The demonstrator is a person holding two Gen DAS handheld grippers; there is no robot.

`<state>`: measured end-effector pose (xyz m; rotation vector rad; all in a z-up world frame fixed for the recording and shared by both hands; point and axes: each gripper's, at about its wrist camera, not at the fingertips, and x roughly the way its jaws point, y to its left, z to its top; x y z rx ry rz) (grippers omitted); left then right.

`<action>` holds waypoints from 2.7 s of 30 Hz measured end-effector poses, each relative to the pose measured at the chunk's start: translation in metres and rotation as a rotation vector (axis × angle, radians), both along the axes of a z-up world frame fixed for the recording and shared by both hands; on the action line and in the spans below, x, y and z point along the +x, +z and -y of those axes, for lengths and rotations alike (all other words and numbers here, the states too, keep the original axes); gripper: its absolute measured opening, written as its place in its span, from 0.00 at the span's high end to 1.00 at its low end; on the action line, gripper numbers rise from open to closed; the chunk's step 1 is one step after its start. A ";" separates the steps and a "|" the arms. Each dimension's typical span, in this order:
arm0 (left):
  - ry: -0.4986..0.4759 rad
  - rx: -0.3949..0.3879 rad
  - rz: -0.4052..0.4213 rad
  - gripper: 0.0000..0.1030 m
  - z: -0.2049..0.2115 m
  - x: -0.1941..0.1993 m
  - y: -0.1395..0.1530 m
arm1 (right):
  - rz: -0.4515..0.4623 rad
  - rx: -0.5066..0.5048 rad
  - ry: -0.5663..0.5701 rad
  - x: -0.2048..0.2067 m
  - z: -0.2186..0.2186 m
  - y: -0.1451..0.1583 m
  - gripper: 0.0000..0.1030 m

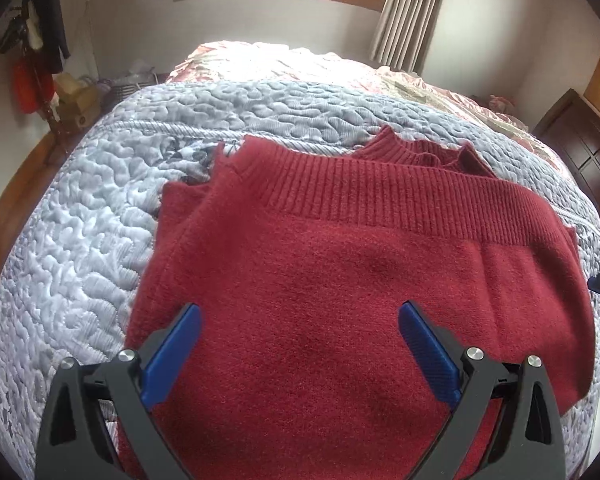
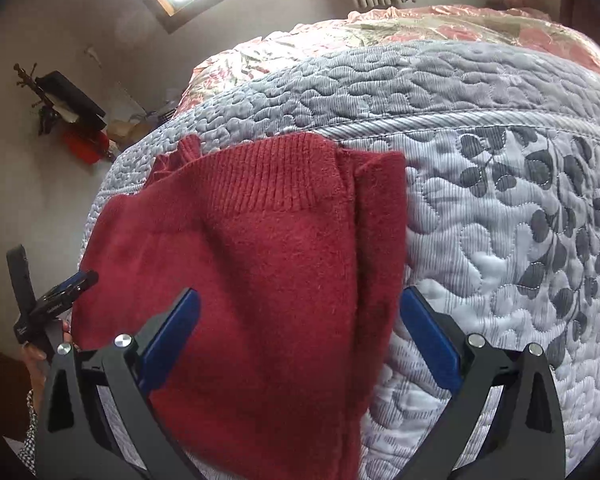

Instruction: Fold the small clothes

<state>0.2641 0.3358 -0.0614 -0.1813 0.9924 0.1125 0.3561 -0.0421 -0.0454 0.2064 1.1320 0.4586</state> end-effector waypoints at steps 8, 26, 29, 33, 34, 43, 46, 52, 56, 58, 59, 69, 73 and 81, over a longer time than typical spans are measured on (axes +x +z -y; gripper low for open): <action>-0.020 0.034 0.024 0.04 -0.003 -0.001 -0.005 | -0.050 -0.004 0.046 0.012 -0.007 -0.018 0.40; -0.086 0.060 0.005 0.04 0.007 0.002 -0.025 | -0.040 0.075 0.014 0.004 0.013 -0.028 0.76; -0.105 0.055 0.013 0.04 0.010 -0.004 -0.021 | -0.011 0.048 0.010 -0.012 0.020 -0.016 0.58; -0.106 0.033 0.030 0.04 0.012 -0.015 -0.014 | 0.006 0.036 0.003 -0.036 0.032 -0.007 0.42; -0.104 0.034 0.036 0.04 0.013 -0.017 -0.012 | -0.003 0.030 -0.004 -0.041 0.035 -0.007 0.39; -0.110 0.082 0.085 0.04 0.022 -0.039 0.002 | -0.084 -0.008 0.011 -0.058 0.034 -0.031 0.36; -0.114 0.095 0.103 0.04 0.023 -0.045 0.006 | -0.086 -0.007 0.012 -0.057 0.029 -0.040 0.32; -0.108 0.112 0.126 0.04 0.021 -0.051 0.010 | -0.063 -0.006 0.060 -0.057 0.009 -0.044 0.44; -0.114 0.119 0.135 0.04 0.022 -0.051 0.011 | -0.063 -0.035 0.103 -0.059 -0.007 -0.045 0.48; -0.116 0.120 0.131 0.04 0.021 -0.050 0.010 | -0.058 -0.034 0.113 -0.059 -0.013 -0.042 0.66; -0.115 0.120 0.126 0.04 0.020 -0.049 0.009 | -0.056 -0.026 0.115 -0.060 -0.014 -0.040 0.69; -0.111 0.085 0.018 0.05 -0.003 -0.029 -0.023 | -0.040 -0.013 0.100 -0.068 -0.003 -0.040 0.79; -0.120 0.062 -0.009 0.05 -0.007 -0.025 -0.032 | -0.068 0.004 0.079 -0.065 0.000 -0.051 0.79; -0.134 0.057 -0.038 0.03 -0.008 -0.019 -0.038 | -0.104 0.017 0.028 -0.065 0.006 -0.049 0.79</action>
